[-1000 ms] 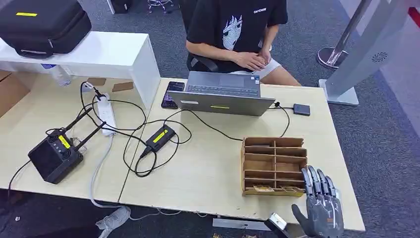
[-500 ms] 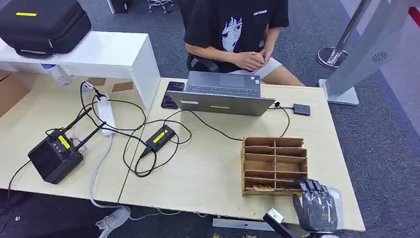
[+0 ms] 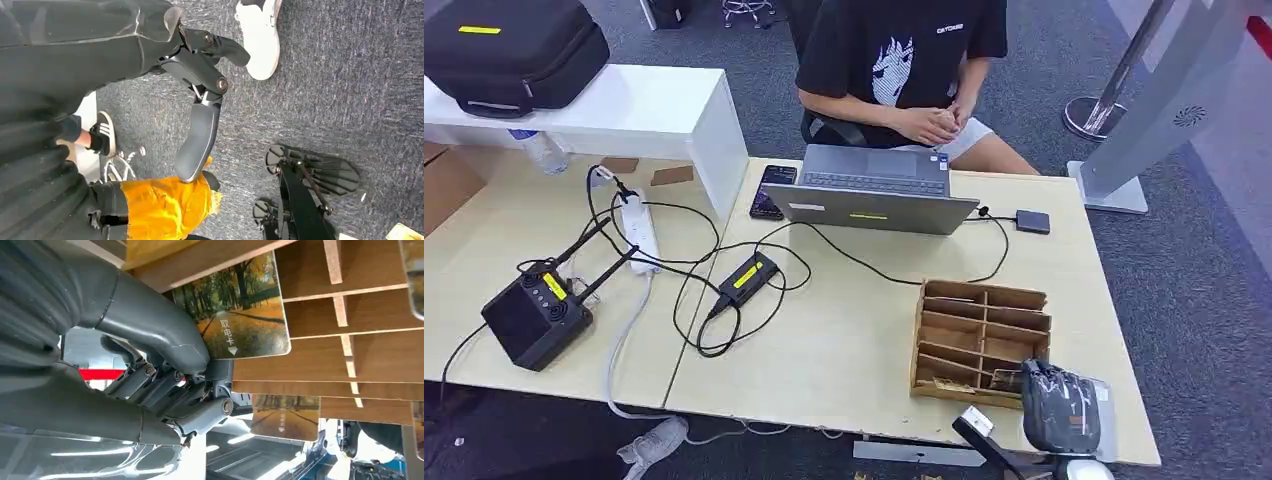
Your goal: Pass the card to the sensor for recognition and then transmit it.
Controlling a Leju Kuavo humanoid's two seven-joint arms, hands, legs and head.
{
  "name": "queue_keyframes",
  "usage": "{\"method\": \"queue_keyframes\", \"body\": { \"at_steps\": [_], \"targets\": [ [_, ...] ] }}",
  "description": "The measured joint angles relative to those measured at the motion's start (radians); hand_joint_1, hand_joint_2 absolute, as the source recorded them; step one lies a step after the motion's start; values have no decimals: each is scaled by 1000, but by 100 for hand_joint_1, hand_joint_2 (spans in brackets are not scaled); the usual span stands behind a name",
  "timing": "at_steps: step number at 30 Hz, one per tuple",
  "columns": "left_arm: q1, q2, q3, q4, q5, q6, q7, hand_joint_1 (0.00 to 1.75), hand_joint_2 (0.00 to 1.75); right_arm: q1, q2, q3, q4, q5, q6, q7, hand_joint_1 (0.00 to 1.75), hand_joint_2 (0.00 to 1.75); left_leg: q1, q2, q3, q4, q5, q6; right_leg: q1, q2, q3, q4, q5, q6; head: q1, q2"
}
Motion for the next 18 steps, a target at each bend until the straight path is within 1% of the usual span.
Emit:
{"method": "queue_keyframes", "body": {
  "at_steps": [1,2,7,13,14,16,17,18],
  "targets": [
    [0,0,0,0,0,0,0,0,175,1,0,0,-1,0,-5,0,169,175,0,0,0,0,0,0,0,0,0,0,0,0,0,0],
    [0,0,0,0,0,0,0,0,175,2,0,0,-3,0,-7,0,173,175,0,0,0,0,0,0,0,0,0,0,0,0,0,0],
    [0,0,0,0,1,0,0,0,175,15,3,-1,-22,2,-23,-10,173,175,0,0,0,0,0,0,0,0,0,0,0,0,0,0],
    [0,0,0,0,1,2,0,0,175,50,25,-35,-99,21,-23,-77,173,175,0,0,0,0,0,0,0,0,0,0,0,0,0,0],
    [1,0,0,0,1,2,0,0,175,52,30,-42,-113,21,-23,-82,175,175,0,0,0,0,0,0,0,0,-1,0,0,0,0,0],
    [0,0,0,0,1,2,0,0,175,56,38,-53,-132,21,-23,-91,171,175,0,0,-1,0,0,0,0,0,0,0,0,0,0,0],
    [1,0,0,0,1,2,0,0,175,61,45,-63,-149,21,-23,-107,175,175,0,0,-1,0,0,0,0,0,0,0,0,0,0,0],
    [1,0,0,0,1,2,0,0,175,64,51,-71,-164,21,-23,-123,173,175,0,0,-1,0,0,0,0,0,-1,0,0,0,0,0]
  ]
}}
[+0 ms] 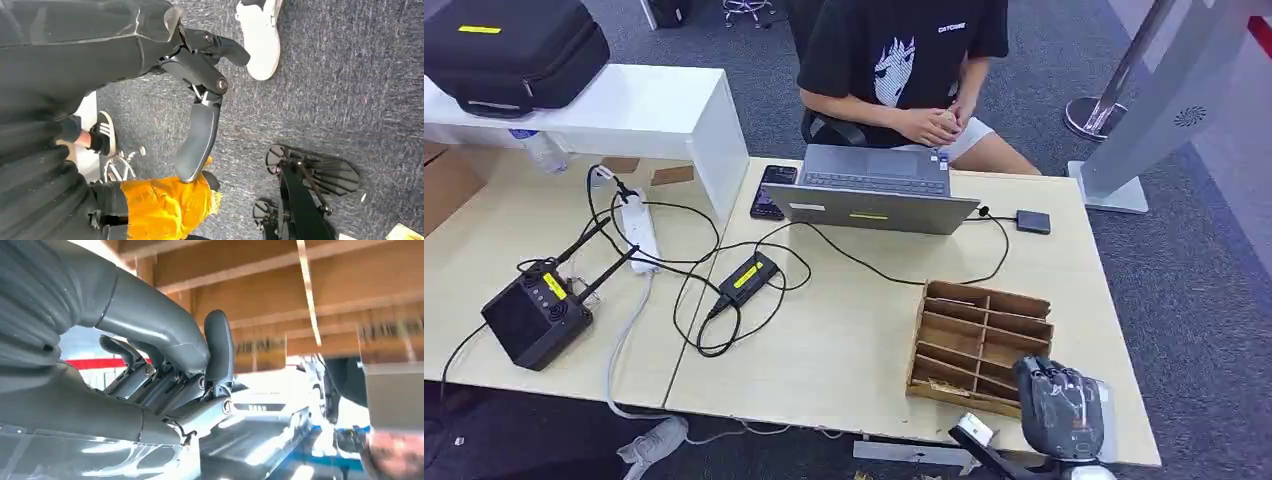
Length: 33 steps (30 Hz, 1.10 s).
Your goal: Pass the card to the sensor for recognition and then transmit it.
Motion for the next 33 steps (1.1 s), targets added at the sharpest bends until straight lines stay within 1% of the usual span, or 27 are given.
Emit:
{"method": "queue_keyframes", "body": {
  "at_steps": [4,6,7,9,11,13,14,15,17,20,22,23,24,28,30,32,33],
  "targets": [
    [0,0,0,0,0,1,0,0,175,11,51,-56,-93,-13,0,-104,175,175,0,0,0,0,0,0,0,0,0,0,0,0,0,0],
    [0,0,0,0,0,1,0,0,175,13,79,-82,-135,-27,0,-140,175,175,0,0,0,0,0,0,0,0,0,0,0,0,0,0],
    [-1,0,0,0,1,1,0,0,175,14,91,-93,-155,-29,0,-151,173,175,0,0,0,0,0,0,0,0,0,0,0,0,0,0],
    [0,0,0,0,1,1,0,0,175,16,108,-108,-181,-34,0,-158,175,175,0,0,0,0,0,0,0,0,0,0,0,0,0,0],
    [0,0,0,0,1,1,0,0,175,17,120,-118,-196,-37,0,-164,173,175,0,0,0,0,0,0,0,0,0,0,0,0,0,0],
    [-1,0,0,0,1,1,0,0,175,18,130,-127,-209,-41,0,-173,175,175,0,0,0,0,0,0,0,0,0,0,0,0,0,0],
    [-1,0,0,0,1,1,0,0,175,19,135,-130,-213,-42,0,-176,169,175,0,0,0,0,0,0,0,0,0,0,0,0,0,0],
    [0,0,0,0,2,1,0,0,175,20,138,-134,-216,-45,0,-182,152,175,0,0,0,0,0,0,0,0,0,0,0,0,0,0],
    [0,0,0,0,3,1,0,0,175,23,145,-138,-221,-56,0,-193,152,175,0,0,0,0,0,0,0,0,0,0,0,0,0,0],
    [-1,0,0,0,5,2,0,0,175,29,156,-140,-221,-117,0,-232,152,175,0,0,0,0,0,0,0,0,0,0,0,0,0,0],
    [-1,0,0,0,5,2,0,0,175,32,161,-140,-218,-132,0,-241,152,175,0,0,0,0,0,0,0,0,0,0,0,0,0,0],
    [-1,0,0,0,6,2,0,0,175,32,162,-140,-218,-133,0,-243,21,175,0,0,0,0,0,0,0,0,0,0,0,0,0,0],
    [-1,0,0,0,6,2,0,0,175,33,164,-140,-217,-133,0,-244,0,175,0,0,0,0,0,0,0,0,0,0,0,0,0,0],
    [-1,0,0,0,7,2,0,0,175,34,166,-138,-213,-156,1,-246,0,175,0,0,0,0,0,0,0,0,0,0,0,0,0,0],
    [-1,0,0,0,10,3,0,0,175,37,166,-115,-206,-179,1,-242,0,175,0,0,0,0,0,0,0,0,0,0,0,0,0,0],
    [-1,0,0,0,11,3,0,0,175,41,163,-94,-201,-182,1,-221,0,175,0,0,0,0,0,0,0,0,0,0,0,0,0,0],
    [-1,0,0,0,13,3,0,0,175,46,149,-66,-195,-175,1,-188,0,175,0,0,0,0,0,0,0,0,0,0,0,0,0,0]
  ]
}}
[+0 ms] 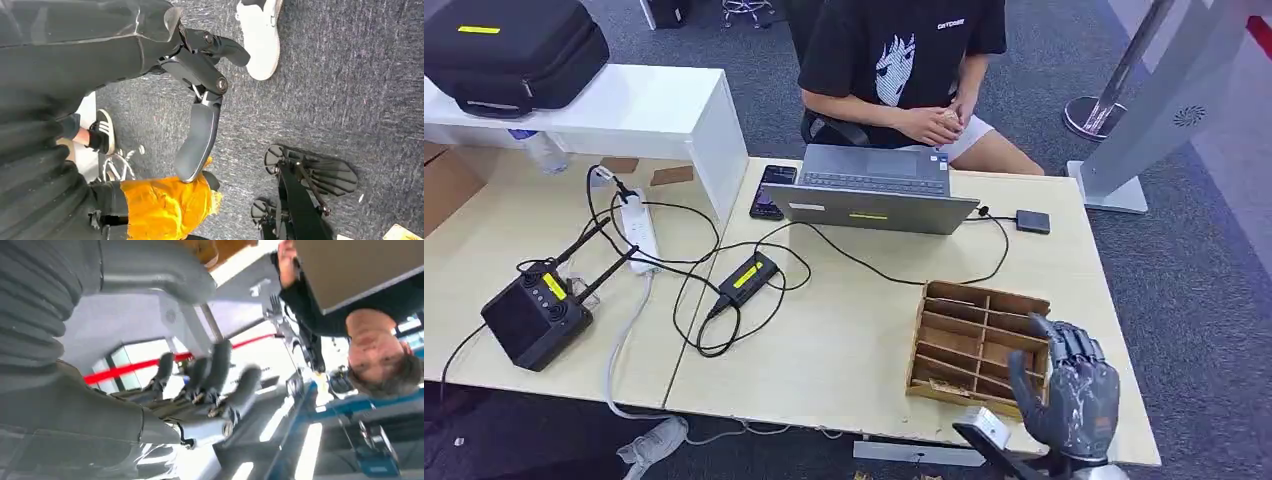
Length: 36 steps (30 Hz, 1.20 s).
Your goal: Pass the card to the sensor for recognition and then transmit it.
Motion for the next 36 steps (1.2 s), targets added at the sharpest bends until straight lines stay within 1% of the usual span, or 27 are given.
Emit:
{"method": "queue_keyframes", "body": {
  "at_steps": [2,5,7,13,17,25,30,36],
  "targets": [
    [0,0,0,0,0,0,-1,0,175,4,-22,42,9,15,0,34,0,175,0,0,0,0,0,0,0,0,0,0,0,0,0,0],
    [0,0,0,0,-3,0,-1,0,175,7,-72,118,32,30,0,86,0,175,0,0,0,0,0,0,0,0,0,0,0,0,0,0],
    [0,0,0,0,-4,0,-1,0,175,7,-96,151,43,30,0,91,0,175,0,0,0,0,0,0,0,0,0,0,0,0,0,0],
    [0,0,0,0,-6,0,-1,0,175,7,-129,192,60,31,0,101,0,175,0,0,0,0,0,0,0,0,0,0,0,0,0,0],
    [0,0,0,0,-7,0,-2,0,175,4,-173,238,72,50,22,138,0,175,0,0,0,0,0,0,0,0,0,0,0,0,0,0],
    [0,1,0,0,-9,-2,-2,0,175,2,-259,332,75,46,57,185,0,175,0,0,0,0,0,0,0,0,0,0,0,0,0,0],
    [0,1,0,0,-14,-2,-2,0,175,-19,-274,373,96,74,72,205,0,175,0,0,0,0,0,0,0,0,0,0,0,0,0,0],
    [-1,1,-2,0,-26,-5,-2,0,175,-76,-270,409,169,174,66,258,0,175,0,0,0,0,0,0,0,0,0,0,0,0,0,0]
  ]
}}
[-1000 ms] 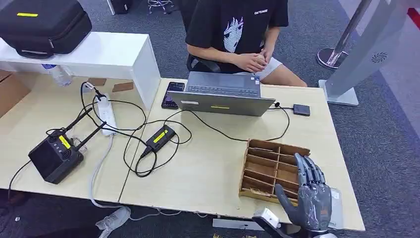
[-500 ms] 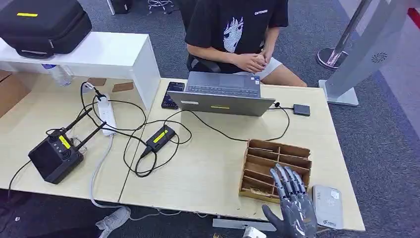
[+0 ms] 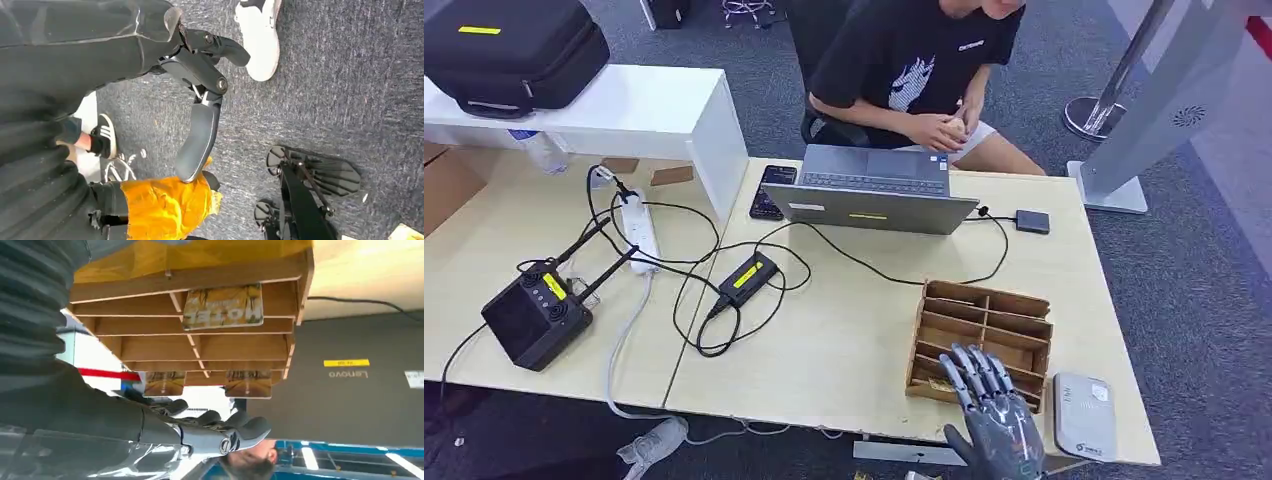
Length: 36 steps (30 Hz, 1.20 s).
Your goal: Pass the card to the sensor for recognition and then transmit it.
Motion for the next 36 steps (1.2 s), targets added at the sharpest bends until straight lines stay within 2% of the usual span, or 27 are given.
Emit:
{"method": "queue_keyframes", "body": {
  "at_steps": [14,15,16,21,36],
  "targets": [
    [-1,0,-5,0,-6,-2,0,0,175,-54,27,18,89,14,-9,9,0,175,0,0,0,0,0,0,0,0,0,0,0,0,0,0],
    [-1,0,-5,0,-6,-3,0,0,175,-65,34,19,109,13,-16,10,141,175,0,0,0,0,0,0,0,0,0,0,0,0,0,0],
    [-1,0,-5,0,-7,-3,0,0,175,-68,36,19,116,13,-18,11,148,175,0,0,0,0,0,0,0,0,0,0,0,0,0,0],
    [-1,0,-6,0,-8,-3,0,0,175,-82,46,15,154,13,-29,17,134,175,0,0,0,0,0,0,0,0,0,0,0,0,0,0],
    [-1,1,-6,0,-9,-3,0,0,175,-88,67,-8,185,21,-61,5,150,175,0,0,0,0,0,0,0,0,0,0,0,0,0,0]
  ]
}}
